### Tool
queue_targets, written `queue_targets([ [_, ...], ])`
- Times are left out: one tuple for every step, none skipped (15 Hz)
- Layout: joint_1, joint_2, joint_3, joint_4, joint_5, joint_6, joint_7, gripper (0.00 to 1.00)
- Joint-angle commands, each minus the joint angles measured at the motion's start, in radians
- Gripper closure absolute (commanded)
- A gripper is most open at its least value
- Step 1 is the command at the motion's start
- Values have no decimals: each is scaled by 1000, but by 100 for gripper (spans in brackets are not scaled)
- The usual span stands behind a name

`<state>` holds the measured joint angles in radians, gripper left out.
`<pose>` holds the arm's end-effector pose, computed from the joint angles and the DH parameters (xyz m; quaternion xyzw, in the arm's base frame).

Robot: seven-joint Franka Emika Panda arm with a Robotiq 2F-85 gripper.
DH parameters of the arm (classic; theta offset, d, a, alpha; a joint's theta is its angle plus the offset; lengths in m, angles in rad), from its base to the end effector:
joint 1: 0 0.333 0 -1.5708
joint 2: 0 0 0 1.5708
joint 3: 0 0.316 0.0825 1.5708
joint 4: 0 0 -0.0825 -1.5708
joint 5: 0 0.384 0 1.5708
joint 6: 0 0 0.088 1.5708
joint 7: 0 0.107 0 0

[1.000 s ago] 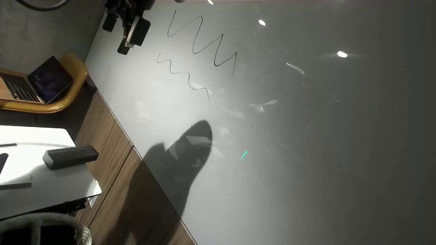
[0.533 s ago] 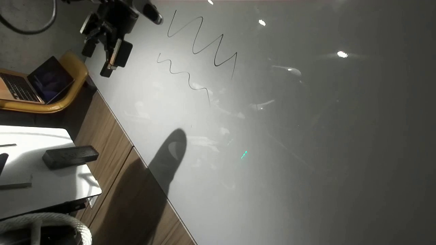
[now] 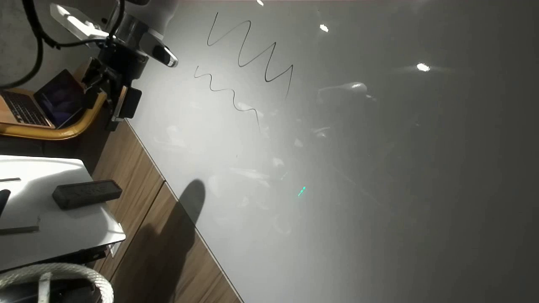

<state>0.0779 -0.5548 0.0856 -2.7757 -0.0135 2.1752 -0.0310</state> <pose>0.3383 0.0524 0.3668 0.9949 0.0941 -0.0220 0.0293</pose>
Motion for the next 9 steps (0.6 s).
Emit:
queue_targets([
  [-4, 82, 0, 0, -11, 81, 25, 0],
  [-7, 103, 0, -1, -14, 101, 28, 0],
  [-8, 120, 0, -2, -17, 119, 30, 0],
  [-10, 135, 0, -3, -19, 133, 32, 0],
  [-11, 145, -2, -3, -20, 145, 32, 0],
  [-12, 152, -2, -3, -22, 152, 32, 0],
  [-15, 158, -2, -3, -25, 158, 32, 0],
  [-18, 163, -2, -3, -28, 161, 32, 0],
  [-21, 168, -4, -3, -28, 160, 31, 0],
])
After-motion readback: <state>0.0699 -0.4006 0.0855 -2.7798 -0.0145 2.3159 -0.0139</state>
